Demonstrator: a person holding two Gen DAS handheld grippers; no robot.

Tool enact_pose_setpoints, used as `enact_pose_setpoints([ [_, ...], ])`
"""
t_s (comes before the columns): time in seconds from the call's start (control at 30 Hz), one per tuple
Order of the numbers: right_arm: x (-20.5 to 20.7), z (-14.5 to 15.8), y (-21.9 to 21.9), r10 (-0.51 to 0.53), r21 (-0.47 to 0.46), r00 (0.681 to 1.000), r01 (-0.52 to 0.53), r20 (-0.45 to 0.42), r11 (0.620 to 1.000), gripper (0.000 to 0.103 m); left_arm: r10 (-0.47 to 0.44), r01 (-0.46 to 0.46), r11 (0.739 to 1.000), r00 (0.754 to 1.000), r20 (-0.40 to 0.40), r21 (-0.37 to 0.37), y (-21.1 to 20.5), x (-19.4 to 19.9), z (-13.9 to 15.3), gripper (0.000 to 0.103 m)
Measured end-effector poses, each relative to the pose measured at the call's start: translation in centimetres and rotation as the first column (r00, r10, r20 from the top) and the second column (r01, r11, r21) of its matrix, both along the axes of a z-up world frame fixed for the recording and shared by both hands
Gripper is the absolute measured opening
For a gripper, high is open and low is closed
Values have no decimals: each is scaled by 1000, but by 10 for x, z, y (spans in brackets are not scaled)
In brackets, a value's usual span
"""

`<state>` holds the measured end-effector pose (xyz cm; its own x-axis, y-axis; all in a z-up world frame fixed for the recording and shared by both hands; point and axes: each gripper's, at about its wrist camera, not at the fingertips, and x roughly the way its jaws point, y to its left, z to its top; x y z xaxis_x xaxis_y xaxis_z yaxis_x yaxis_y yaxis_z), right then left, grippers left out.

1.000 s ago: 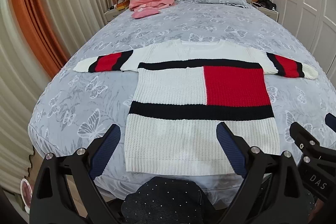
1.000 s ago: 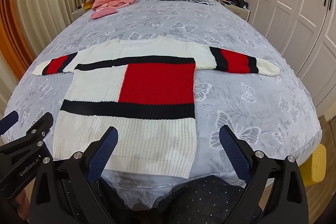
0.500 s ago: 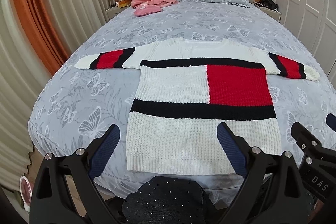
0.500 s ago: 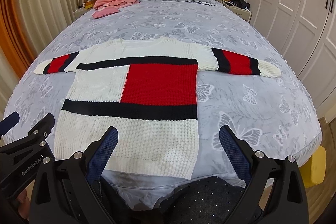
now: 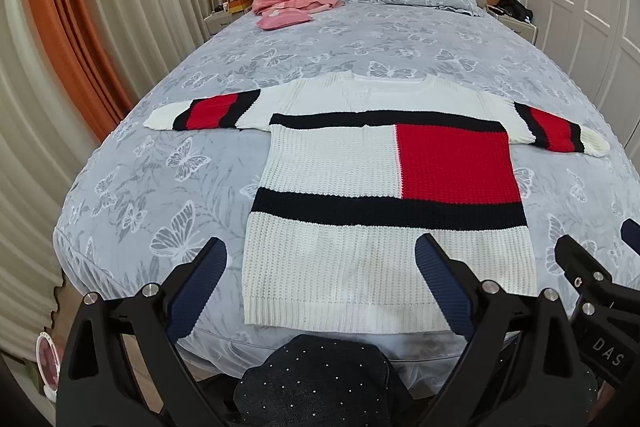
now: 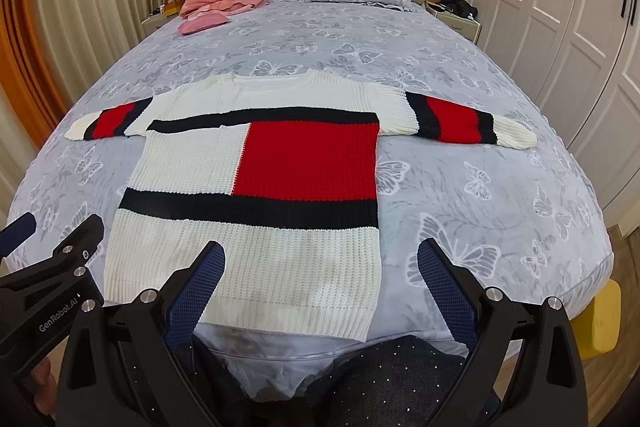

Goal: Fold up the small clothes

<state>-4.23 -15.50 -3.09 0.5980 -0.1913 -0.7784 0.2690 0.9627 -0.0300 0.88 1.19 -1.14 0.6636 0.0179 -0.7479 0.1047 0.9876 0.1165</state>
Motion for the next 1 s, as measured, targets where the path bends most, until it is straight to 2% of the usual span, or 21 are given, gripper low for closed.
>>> enact_pose_setpoints([
  [1.0,1,1,6,5,2,1000,-5,-1,1000,96,-5,5,1000,1000,-2,-1,4,0,1,94],
])
